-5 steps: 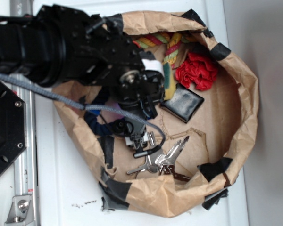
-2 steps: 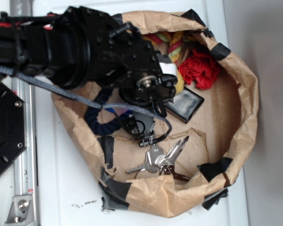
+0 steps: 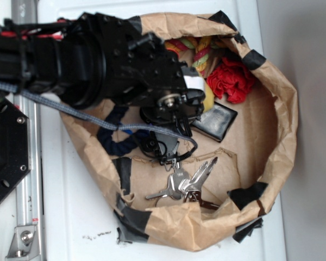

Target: Grab the blue rope.

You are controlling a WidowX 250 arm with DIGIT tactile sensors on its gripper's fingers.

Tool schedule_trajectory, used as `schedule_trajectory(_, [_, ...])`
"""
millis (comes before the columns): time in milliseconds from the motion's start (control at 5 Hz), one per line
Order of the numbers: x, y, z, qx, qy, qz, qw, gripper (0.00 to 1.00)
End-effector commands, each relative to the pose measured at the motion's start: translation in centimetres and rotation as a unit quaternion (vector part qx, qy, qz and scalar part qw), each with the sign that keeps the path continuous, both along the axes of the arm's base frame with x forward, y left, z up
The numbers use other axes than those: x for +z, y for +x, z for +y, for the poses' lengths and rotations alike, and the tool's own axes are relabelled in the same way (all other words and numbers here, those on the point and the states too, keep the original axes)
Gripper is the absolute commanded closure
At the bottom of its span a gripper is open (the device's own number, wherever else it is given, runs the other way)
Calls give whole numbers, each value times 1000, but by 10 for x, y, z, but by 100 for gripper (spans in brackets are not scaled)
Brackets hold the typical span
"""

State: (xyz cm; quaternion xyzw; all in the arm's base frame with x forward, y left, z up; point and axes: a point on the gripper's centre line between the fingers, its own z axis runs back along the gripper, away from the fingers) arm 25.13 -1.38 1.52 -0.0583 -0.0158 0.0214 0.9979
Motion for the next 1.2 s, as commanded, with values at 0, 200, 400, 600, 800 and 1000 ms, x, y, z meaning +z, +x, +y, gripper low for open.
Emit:
schedule_trajectory(0, [18, -12, -22, -68, -13, -36, 997, 100])
schedule_trajectory(200, [67, -11, 0, -37, -8, -99, 994, 100])
schedule_trajectory(400, [117, -8, 15, 0, 9, -118, 993, 100])
schedule_trajectory(600, [167, -3, 11, 1, 21, -114, 993, 100])
schedule_trajectory(800, [186, 1, 8, -3, 18, -119, 993, 100])
schedule_trajectory(1000, [185, 8, 3, -9, 12, -134, 991, 100])
